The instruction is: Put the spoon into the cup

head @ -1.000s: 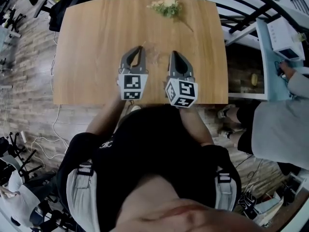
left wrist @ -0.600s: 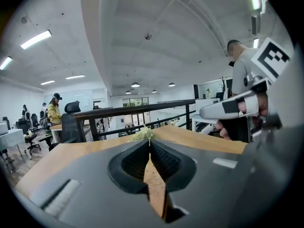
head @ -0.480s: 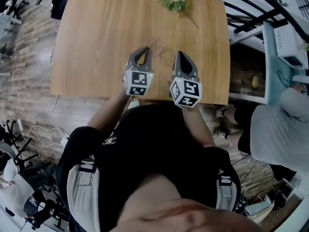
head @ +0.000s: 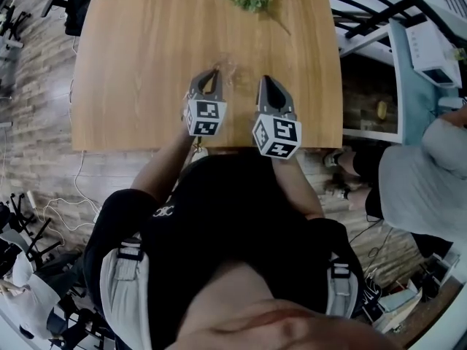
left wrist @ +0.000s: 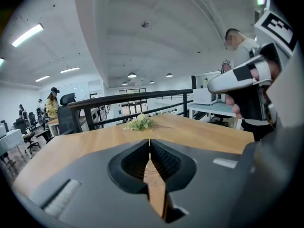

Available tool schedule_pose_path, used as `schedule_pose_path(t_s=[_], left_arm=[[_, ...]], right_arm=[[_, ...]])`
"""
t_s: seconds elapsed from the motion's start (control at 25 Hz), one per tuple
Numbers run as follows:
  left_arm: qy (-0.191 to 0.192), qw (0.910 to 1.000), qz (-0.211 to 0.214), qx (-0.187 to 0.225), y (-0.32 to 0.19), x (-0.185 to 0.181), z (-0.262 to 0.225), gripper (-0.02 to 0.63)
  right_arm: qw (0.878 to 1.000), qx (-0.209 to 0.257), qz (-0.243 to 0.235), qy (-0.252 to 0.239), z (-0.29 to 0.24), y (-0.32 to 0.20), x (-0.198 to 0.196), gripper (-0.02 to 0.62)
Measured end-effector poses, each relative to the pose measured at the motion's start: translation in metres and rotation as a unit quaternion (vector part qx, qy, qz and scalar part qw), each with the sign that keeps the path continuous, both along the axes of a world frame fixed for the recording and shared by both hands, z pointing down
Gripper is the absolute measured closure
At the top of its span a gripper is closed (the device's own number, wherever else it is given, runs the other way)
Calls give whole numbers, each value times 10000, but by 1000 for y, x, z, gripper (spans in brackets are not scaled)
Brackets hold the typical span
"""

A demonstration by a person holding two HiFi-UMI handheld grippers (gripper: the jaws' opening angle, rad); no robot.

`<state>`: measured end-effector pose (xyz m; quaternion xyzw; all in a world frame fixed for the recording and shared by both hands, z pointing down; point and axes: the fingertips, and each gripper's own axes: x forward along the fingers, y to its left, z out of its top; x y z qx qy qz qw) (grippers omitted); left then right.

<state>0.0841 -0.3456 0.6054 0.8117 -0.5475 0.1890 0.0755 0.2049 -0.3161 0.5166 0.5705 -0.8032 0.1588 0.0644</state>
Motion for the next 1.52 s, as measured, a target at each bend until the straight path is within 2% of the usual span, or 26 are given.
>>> schedule_pose_path(t_s=[0.16, 0.32, 0.56, 0.8, 1.04, 1.24, 1.52], left_arm=[[-172, 9998, 76, -7, -5, 3, 7, 584], [-640, 9973, 321, 176, -6, 9, 12, 584], [-1170, 9901, 712, 320, -3, 20, 22, 584], [-1706, 9786, 1065, 427, -2, 27, 33, 584], [-1926, 9731, 1220, 328, -3, 25, 47, 584], [-2266, 9618, 1498, 335, -5, 26, 55, 584], [-2301, 9591, 1631, 242, -3, 27, 63, 583]], right_arm=[[10000, -69, 66, -4, 3, 2, 4, 595], [9999, -86, 87, 51, 5, 4, 4, 595], [9998, -119, 156, 103, 6, 9, 10, 595], [9993, -287, 232, 105, 16, 11, 16, 595], [9984, -490, 271, 6, 24, 12, 21, 595], [9979, -575, 281, 13, 30, 12, 24, 595], [9971, -691, 330, -36, 35, 11, 31, 595]])
